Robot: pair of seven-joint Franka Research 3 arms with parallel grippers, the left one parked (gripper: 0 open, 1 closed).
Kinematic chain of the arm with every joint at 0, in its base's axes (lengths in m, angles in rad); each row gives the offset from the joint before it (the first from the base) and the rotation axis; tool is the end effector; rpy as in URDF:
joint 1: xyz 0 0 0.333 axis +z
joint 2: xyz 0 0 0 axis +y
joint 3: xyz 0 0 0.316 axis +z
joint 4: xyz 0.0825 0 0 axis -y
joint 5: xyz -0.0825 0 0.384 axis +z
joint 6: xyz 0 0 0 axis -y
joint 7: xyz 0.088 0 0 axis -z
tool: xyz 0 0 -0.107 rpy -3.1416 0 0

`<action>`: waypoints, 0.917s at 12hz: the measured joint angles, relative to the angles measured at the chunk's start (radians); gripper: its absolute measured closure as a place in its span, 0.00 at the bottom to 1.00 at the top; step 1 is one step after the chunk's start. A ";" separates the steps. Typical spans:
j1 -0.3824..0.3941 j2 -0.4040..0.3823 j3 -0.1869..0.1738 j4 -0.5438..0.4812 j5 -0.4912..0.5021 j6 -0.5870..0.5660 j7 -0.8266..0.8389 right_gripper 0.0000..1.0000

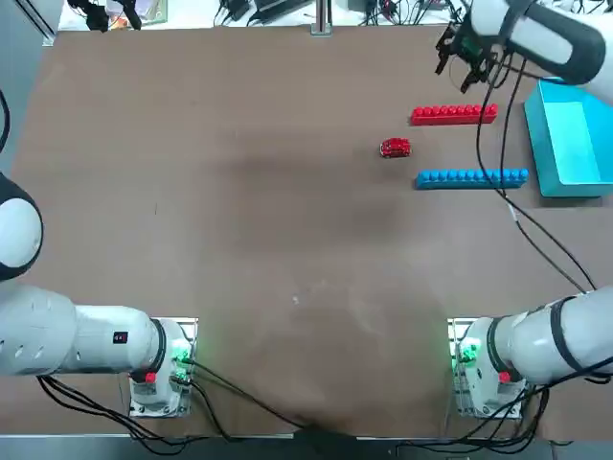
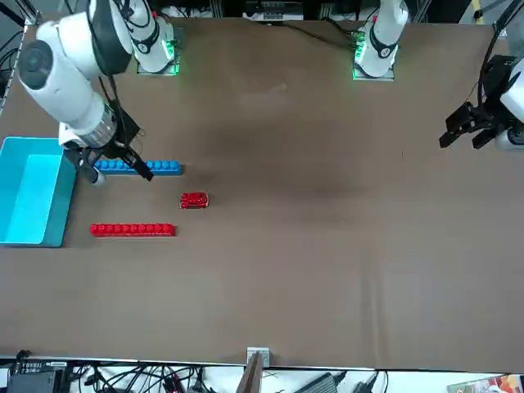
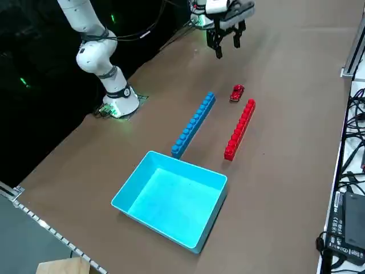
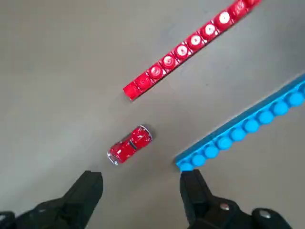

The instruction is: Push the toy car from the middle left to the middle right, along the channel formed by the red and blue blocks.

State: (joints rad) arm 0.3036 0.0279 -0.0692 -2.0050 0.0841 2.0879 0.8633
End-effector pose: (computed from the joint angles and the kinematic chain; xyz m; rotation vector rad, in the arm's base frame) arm 0.5491 0.1356 0.4474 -2.8823 1.0008 -0.0141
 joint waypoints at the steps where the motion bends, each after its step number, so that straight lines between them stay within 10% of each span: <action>1: 0.006 0.007 0.000 -0.022 0.000 0.034 0.067 0.01; 11: 0.090 0.206 0.000 -0.025 -0.012 0.177 0.738 0.05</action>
State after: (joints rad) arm 0.3933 0.2335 -0.0691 -2.0302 0.0717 2.2652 1.6009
